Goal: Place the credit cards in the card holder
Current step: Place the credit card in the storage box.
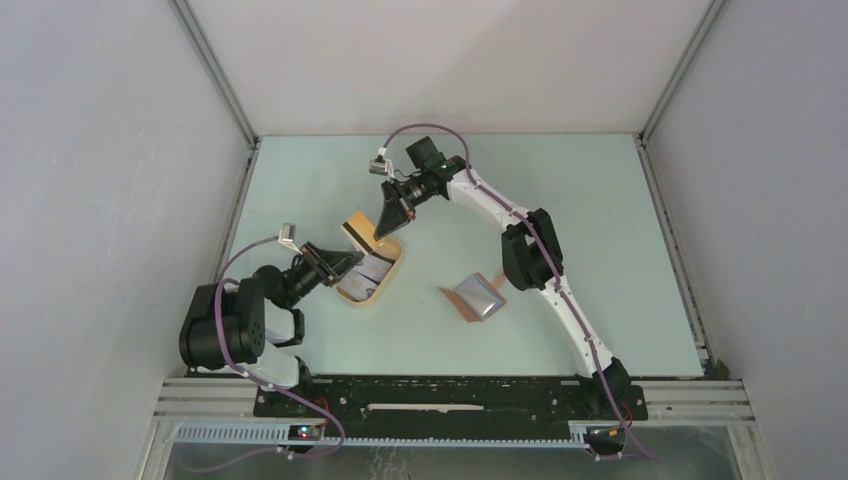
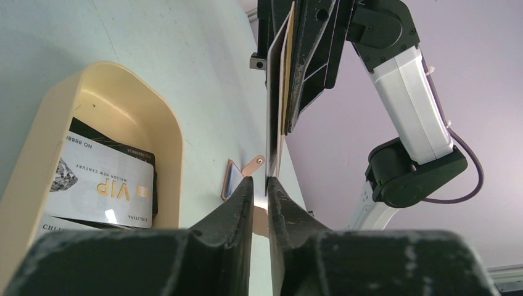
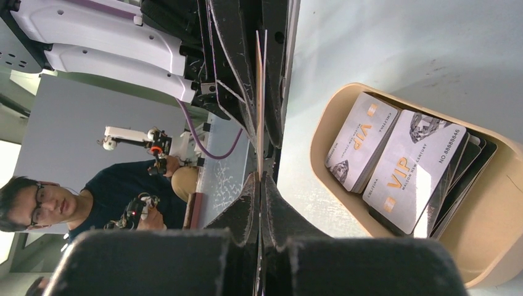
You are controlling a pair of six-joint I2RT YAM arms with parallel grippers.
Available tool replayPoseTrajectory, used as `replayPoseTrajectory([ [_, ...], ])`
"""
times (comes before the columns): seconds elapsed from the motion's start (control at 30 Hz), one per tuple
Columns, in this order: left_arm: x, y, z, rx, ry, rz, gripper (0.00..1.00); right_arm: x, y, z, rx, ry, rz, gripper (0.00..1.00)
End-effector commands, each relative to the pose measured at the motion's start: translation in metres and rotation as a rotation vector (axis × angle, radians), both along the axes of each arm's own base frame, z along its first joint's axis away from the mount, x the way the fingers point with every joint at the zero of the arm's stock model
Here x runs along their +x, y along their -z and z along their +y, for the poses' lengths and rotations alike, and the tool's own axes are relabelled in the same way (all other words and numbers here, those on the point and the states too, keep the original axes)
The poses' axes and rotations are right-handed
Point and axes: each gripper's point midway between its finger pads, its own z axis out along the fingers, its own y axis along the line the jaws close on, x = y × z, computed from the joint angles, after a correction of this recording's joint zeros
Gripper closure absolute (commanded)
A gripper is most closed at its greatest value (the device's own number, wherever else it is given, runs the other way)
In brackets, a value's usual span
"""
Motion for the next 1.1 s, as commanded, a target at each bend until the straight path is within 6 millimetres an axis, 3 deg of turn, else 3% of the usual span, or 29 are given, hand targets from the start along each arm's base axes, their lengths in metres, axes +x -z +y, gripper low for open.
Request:
replayPoseTrajectory([
  [0.0, 0.006, -0.019, 0.0, 0.037, 0.029, -0.117, 0.84, -0.009, -0.028, 0.001, 0.051, -0.032, -0.021, 1.0],
  [0.17, 0.009, -0.017, 0.0, 0.033, 0.035, -0.106, 0.91, -0.012, -0.031, 0.001, 0.058, -0.042, -0.013, 1.0],
  [0.57, 0.012, -0.022, 0.0, 0.035, 0.044, -0.123, 0.86, -0.017, -0.027, 0.005, 0.051, -0.054, 0.006, 1.0],
  [0.63, 0.012, -0.022, 0.0, 0.035, 0.044, -0.122, 0.93, -0.016, -0.025, 0.006, 0.047, -0.051, 0.006, 1.0],
  [0.7, 0.012, -0.02, 0.0, 0.033, 0.041, -0.114, 1.0, -0.015, -0.023, 0.006, 0.041, -0.045, 0.005, 1.0],
  [1.07, 0.014, 0.004, 0.013, -0.017, -0.037, 0.015, 1.0, -0.004, 0.0, 0.005, -0.003, -0.002, 0.007, 0.98],
])
